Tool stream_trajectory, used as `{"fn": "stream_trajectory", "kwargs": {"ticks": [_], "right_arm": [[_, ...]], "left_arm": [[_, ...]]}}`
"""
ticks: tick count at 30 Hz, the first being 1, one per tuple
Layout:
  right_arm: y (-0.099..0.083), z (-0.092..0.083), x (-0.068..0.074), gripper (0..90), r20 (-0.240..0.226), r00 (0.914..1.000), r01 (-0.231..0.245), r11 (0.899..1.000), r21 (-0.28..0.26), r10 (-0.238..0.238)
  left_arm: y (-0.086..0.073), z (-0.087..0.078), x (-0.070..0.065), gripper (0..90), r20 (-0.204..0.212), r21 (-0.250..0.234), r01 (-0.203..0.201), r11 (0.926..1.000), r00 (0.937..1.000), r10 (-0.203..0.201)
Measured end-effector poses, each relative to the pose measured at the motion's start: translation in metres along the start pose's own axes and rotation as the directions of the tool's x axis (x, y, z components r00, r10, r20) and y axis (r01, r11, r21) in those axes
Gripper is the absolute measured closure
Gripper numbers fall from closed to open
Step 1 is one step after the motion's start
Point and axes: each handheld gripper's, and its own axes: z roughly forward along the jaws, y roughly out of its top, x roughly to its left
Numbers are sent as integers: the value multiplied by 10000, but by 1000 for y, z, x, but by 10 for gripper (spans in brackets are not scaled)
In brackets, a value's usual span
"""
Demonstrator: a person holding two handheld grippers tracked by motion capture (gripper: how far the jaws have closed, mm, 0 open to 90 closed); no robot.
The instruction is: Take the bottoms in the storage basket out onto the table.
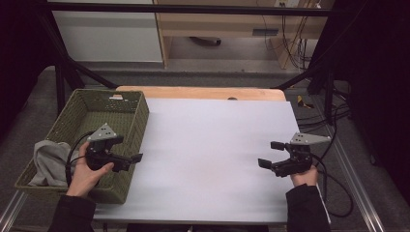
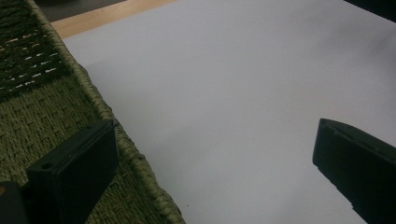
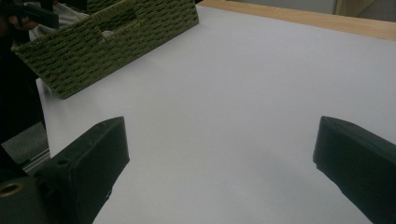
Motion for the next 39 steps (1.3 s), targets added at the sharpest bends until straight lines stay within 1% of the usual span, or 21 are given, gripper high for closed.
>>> {"fn": "stream_trajectory", "kwargs": {"ticks": [5,8,16,24,31,39], "right_arm": [[0,0,0,39,-4,10000,-18,10000,-8,18],[0,0,0,39,2,10000,-24,10000,-17,24],[0,0,0,39,-36,10000,-4,10000,24,4],[-1,1,-1,39,-71,10000,-29,10000,61,30],[-1,2,0,39,-70,10000,-32,9999,118,33],[-1,3,0,40,-80,10000,-18,9999,129,19]], "left_arm": [[0,0,-1,3,25,71,-35,10000,10000,35],[1,-2,-1,4,1,24,-85,10000,10000,85],[4,-6,-3,2,92,-2,-111,9999,9999,111],[6,-11,-6,2,72,92,-293,9995,9995,293],[7,-16,-6,2,98,78,-323,9994,9994,323],[7,-22,-5,2,0,178,-318,9993,9995,318]]}}
